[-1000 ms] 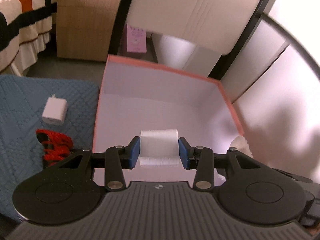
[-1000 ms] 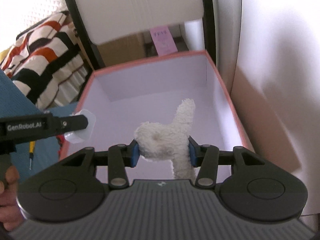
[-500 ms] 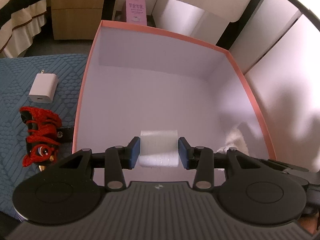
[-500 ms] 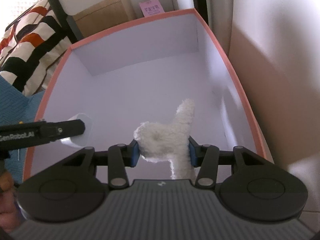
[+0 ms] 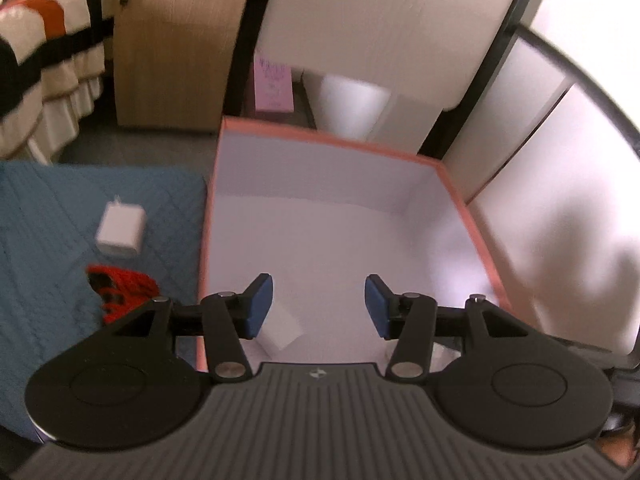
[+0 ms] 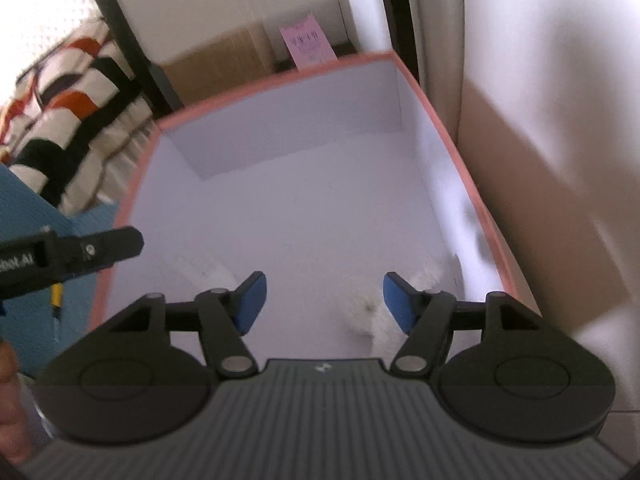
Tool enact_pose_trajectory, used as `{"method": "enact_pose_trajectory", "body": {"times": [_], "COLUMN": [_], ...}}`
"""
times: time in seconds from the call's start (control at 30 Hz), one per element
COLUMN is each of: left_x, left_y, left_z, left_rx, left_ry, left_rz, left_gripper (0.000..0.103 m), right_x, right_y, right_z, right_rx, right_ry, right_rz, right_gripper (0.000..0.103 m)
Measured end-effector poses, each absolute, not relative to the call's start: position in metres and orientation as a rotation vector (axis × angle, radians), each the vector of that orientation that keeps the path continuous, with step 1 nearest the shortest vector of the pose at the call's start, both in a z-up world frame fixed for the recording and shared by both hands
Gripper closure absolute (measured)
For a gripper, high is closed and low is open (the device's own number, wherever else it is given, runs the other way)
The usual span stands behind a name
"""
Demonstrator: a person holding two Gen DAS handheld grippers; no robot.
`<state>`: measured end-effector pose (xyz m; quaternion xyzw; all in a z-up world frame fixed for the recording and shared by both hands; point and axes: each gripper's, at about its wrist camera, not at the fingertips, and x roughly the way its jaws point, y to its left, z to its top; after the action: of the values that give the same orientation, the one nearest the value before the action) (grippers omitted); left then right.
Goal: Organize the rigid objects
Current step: 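Withdraw both open grippers up out of the pink box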
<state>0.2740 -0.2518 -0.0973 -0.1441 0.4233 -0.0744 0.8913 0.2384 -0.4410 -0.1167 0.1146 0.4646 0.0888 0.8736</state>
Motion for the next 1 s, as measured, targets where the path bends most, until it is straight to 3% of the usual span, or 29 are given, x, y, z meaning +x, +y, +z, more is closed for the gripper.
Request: {"method": "enact_pose_trajectory", "body": {"times": [0.53, 1.0], "left_x": [0.186, 0.104], "left_y": [-0.19, -0.108], "left_z": [0.019, 0.008], "left_rx": [-0.27, -0.303], "left_ry": [0.643, 0.646], "left_rz": [-0.109, -0.025], "left_gripper": [0.046, 0.046], "right_x": [0.182, 0.129], "right_y": [-0.394, -0.337], "right_z": [-0.003, 0.006], "right_rx": [0.192, 0.152], "right_ry": [0.714, 0.698], "right_rz": [0.278, 0.335], "right_gripper": [0.036, 0.036]}}
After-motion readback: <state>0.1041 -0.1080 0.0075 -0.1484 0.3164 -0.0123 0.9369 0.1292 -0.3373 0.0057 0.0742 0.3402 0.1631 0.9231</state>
